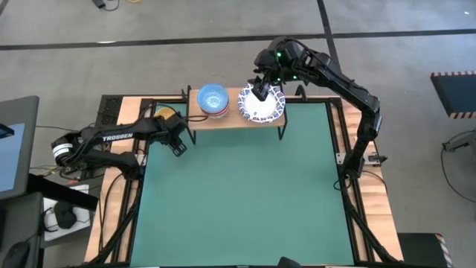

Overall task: Place and stack bowls onto a shelf
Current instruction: Stack the yellow bowl on top of the blue bowl on the shelf

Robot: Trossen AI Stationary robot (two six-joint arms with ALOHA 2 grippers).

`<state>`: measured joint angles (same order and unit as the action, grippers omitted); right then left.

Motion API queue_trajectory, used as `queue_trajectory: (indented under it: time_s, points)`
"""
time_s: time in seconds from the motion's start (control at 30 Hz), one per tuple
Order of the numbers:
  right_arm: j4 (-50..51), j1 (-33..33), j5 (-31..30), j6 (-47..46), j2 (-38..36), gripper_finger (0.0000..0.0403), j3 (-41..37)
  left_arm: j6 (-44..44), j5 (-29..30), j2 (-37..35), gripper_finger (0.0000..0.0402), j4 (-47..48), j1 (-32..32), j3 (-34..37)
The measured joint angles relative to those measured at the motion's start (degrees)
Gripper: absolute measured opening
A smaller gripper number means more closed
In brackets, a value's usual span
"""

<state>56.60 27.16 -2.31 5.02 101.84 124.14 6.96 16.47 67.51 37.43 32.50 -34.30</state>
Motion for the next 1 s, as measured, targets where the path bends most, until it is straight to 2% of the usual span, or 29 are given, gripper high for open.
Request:
queue_trajectory:
  time_s: [0.13, 0.27, 0.6, 0.83, 1.0]
  points:
    - [0.0, 0.0, 0.0, 0.0, 0.0, 0.0234, 0.0, -0.8, 1.9, 0.0, 0.0152, -0.2, 1.0, 0.0]
    - [0.0, 0.0, 0.0, 0.0, 0.0, 0.0234, 0.0, -2.8, 2.1, 0.0, 0.0131, -1.9, 2.4, 1.1]
    - [0.4, 0.0, 0.0, 0.0, 0.0, 0.0234, 0.0, -3.1, 1.4, 0.0, 0.0007, -5.2, 3.0, 3.3]
    - [0.5, 0.0, 0.0, 0.0, 0.0, 0.0234, 0.0, 1.0, -1.3, 0.0, 0.0001, -3.4, 2.9, 1.9]
    - [1.5, 0.0, 0.0, 0.0, 0.0, 0.0234, 0.0, 10.4, -3.1, -0.1, 0.0000, 6.5, 1.7, -3.9]
